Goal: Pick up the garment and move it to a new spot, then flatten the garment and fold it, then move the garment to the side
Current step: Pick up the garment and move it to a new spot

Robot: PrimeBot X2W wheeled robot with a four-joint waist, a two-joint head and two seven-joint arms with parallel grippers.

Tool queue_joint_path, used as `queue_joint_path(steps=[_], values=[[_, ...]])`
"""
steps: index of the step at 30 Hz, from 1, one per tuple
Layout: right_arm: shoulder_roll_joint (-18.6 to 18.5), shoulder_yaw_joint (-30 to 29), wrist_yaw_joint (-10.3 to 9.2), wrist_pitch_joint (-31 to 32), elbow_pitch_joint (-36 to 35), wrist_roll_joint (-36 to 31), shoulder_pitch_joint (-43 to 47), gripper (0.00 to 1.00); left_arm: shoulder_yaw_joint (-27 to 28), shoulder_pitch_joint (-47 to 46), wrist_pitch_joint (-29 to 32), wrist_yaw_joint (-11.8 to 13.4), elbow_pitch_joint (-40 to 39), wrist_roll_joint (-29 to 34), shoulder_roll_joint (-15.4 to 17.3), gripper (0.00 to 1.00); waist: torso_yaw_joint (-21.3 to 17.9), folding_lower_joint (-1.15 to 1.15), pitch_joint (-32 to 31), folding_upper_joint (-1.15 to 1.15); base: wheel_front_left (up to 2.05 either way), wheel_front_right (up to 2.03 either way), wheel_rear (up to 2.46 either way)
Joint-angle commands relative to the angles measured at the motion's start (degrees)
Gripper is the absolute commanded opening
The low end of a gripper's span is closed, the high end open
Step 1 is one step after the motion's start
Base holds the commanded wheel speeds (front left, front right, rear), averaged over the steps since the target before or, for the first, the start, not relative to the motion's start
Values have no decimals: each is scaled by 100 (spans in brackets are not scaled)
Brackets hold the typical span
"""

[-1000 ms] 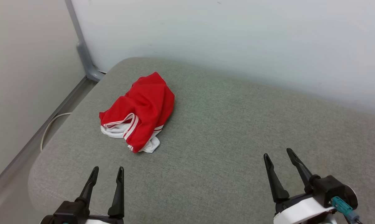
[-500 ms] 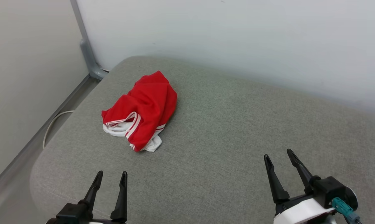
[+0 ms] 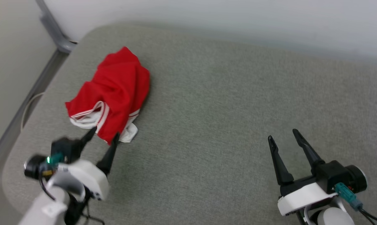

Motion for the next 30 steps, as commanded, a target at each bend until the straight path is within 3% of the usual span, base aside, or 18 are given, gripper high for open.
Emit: queue_joint_path(steps=[1, 5, 11, 18, 19, 21, 30], values=[[1, -29, -5, -12, -35, -66, -110, 100, -208, -386, 261, 2, 123, -138, 223, 100, -324, -1, 498, 0, 0, 0, 0], [1, -100, -5, -12, -115, -242, -271, 100, -663, -1328, 1041, 2, 352, -733, 872, 100, -528, -1, 907, 0, 0, 0, 0], [1, -141, -5, -12, -206, -261, -452, 100, -1052, -2216, 2094, 3, 564, -1458, 1598, 100, -789, -1, 1355, 0, 0, 0, 0], [1, -53, -5, -13, -228, -213, -565, 100, -1403, -2580, 2619, 2, 910, -1767, 1936, 100, -956, -1, 1597, 0, 0, 0, 0], [1, -48, -5, -12, -220, -205, -573, 100, -1444, -2591, 2632, 3, 974, -1817, 1945, 77, -970, -1, 1605, 0, 0, 0, 0], [1, -32, -5, -12, -189, -185, -569, 100, -1459, -2643, 2514, 2, 1081, -1916, 1942, 0, -991, -1, 1599, 0, 0, 0, 0], [1, -14, -5, -13, 15, -177, -442, 100, -1370, -2500, 1539, 3, 1160, -2302, 1887, 0, -937, -1, 1043, 0, 0, 0, 0]])
